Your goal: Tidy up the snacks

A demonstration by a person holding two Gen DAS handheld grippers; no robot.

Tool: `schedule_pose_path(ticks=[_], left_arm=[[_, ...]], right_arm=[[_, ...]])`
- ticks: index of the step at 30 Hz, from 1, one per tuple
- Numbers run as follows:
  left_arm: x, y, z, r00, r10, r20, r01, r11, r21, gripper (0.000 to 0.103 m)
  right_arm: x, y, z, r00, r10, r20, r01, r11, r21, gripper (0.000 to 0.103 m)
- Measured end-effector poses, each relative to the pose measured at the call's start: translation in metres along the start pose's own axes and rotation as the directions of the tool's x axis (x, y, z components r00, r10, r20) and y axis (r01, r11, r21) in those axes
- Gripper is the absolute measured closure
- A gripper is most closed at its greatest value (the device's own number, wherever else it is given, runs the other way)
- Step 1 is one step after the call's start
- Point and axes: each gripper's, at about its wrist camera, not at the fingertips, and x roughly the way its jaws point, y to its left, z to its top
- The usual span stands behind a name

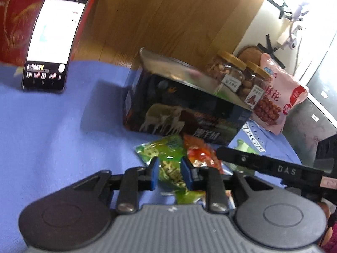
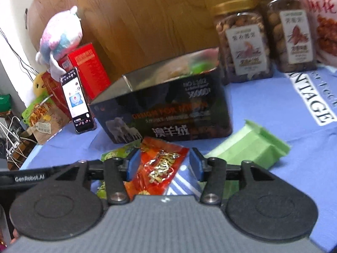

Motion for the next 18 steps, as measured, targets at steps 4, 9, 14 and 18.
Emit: schedule_pose_path(ticks=[4,9,14,18], left_arm=[[0.002,0.002,-0.002,1.000,-0.012,-0.003,0.012,1.000,0.001,0.074],[0.004,0.000,-0.003,1.000,-0.025,-0.010,0.025,1.000,0.010,0.074],[0.004,-0.003,-0.004,0.999,-0.030,-0.011,0.031,0.999,0.029,0.074],[0.005,-0.004,-0.004,0.999,-0.034,-0.014,0.035,0.999,0.040,0.074]], right_arm=[[0.007,0.007,0.002,1.000,-0.017,0.003,0.017,0.999,-0.037,0.033],[0.006,0.018,-0.006,1.000,0.003,-0.011,-0.004,0.994,-0.105,0.048],[-0.009,0.020,-0.014,0.999,0.042,0.011,-0.041,0.995,-0.087,0.093],[-0.025,0.025,-0.022,0.995,0.102,0.012,-0.101,0.992,-0.070,0.100]])
